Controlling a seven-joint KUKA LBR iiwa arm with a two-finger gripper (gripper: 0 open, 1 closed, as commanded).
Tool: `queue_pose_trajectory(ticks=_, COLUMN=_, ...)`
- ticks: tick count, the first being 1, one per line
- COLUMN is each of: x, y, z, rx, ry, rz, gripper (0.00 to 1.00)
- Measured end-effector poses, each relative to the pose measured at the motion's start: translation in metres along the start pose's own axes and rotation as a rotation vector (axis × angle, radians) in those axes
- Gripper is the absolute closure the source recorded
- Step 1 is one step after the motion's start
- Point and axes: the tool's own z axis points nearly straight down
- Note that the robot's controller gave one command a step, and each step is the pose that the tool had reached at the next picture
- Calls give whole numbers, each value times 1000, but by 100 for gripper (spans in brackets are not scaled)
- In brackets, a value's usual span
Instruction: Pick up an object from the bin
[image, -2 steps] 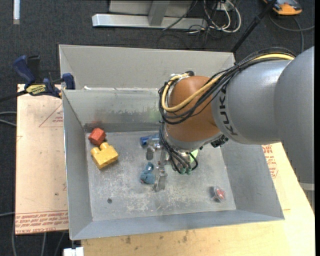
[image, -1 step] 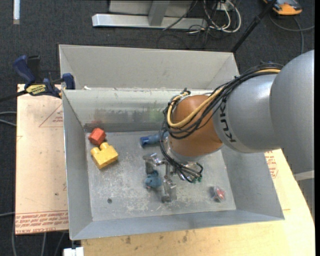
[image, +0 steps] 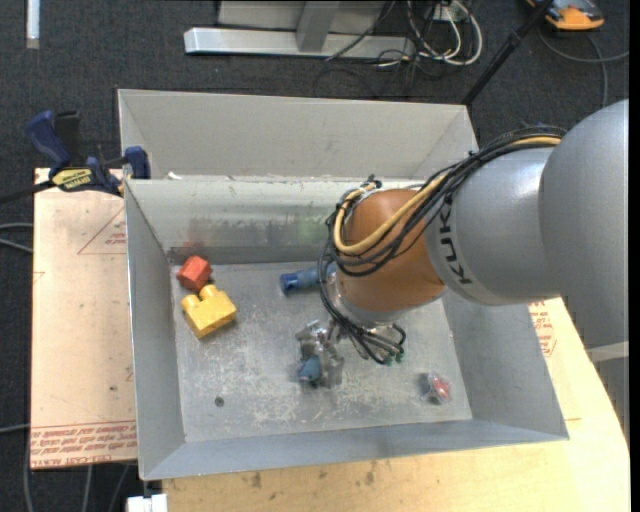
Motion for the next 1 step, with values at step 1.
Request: queue_pose_trajectory(ticks=1, x=-3, y=4, z=-164, rx=3, ry=-10, rz=51, gripper=100)
